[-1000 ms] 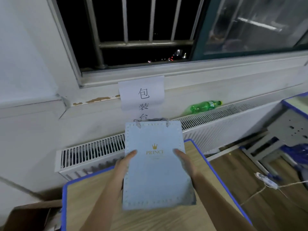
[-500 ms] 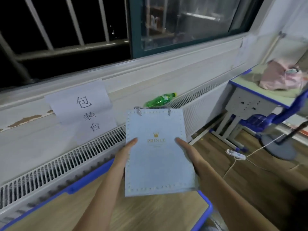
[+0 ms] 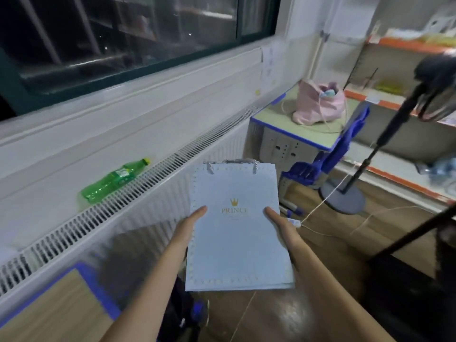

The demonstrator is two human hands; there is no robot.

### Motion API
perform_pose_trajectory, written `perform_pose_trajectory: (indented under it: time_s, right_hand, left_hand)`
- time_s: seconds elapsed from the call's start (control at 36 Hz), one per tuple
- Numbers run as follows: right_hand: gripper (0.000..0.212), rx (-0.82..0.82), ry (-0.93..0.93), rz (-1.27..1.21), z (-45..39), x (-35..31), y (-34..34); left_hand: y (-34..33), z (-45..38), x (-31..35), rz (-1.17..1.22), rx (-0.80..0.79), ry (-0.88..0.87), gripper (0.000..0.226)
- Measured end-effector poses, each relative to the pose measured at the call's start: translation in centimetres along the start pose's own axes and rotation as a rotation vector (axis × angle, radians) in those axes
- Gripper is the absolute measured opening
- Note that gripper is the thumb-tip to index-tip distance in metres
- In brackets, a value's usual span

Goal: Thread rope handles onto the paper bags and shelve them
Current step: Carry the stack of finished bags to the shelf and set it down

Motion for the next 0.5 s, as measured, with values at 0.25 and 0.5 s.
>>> perform_pose_trajectory:
  time_s: [0.25,0.5]
  right_hand:
    - [0.048,0.238,0.07,-0.121,3.0,-4.6,12.6]
    - [0.02,0.482,0.253,-0.365,7.3,-4.1,21.6]
  left_hand:
    - [-15.8,-3.8,0.5,-0.066,-0.274,0.114,0.036]
    - [-27.0,-6.9,-2.4,-0.158,-0.58,0.302,0.07]
Point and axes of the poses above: each hand's wrist, its own z-axis away from the middle knuckle, its own y-axis out of the back of the hand, x = y × z, the point moved 5 cm from there along -z, towards the middle knuckle, and after that the axes turned 2 degrees about -y, right-handed, at the moved point
